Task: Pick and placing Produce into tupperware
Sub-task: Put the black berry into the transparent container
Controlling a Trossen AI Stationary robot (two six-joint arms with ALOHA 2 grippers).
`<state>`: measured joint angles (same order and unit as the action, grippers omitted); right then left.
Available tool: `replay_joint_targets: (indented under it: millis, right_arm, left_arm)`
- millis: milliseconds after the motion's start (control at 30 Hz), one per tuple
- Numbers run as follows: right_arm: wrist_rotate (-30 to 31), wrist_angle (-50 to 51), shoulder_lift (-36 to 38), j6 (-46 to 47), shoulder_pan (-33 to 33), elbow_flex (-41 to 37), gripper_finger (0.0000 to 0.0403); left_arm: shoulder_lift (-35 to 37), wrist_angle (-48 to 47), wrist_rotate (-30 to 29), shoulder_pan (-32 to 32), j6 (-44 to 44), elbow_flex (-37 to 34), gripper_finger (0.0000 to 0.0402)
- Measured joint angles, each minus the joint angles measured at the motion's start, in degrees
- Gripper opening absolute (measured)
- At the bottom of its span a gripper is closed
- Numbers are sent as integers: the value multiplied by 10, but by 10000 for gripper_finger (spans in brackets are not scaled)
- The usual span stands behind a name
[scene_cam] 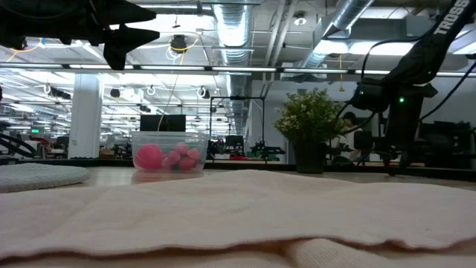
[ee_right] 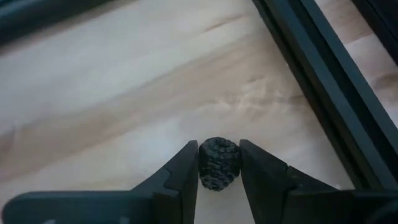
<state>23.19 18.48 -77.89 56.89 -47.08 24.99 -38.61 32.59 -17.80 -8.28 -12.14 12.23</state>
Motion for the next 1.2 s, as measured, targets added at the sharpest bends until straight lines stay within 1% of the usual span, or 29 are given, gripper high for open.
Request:
replay_joint_targets:
  millis: [167,300,467,700,800,933,1067,1200]
  right_arm:
    - [9,10,2,-5,43,-1,107]
    - [6,10,2,-5,85,-2,107]
    - [2,0,2,11,151,-2,124]
    - [-33,18,-1,44,240,27,107]
    - [-40,48,-1,64,271,39,110]
    - [-50,40,-1,93,328,44,117]
    - [-38,10,-1,105,396,65,113]
    - [0,-41,-1,69,455,109,112]
  left_arm:
    - [0,0,0,0,0,0,183]
    - [0,0,0,0,-4,0,183]
    - [0,0,-5,0,-6,0,183]
    - [0,-1,-5,0,-11,0,183]
    - [0,-1,-5,0,-14,0,183]
    - [0,-2,-5,0,-14,0,183]
    - [0,-2,-5,0,-14,0,183]
    - [0,-2,-5,0,-13,0,183]
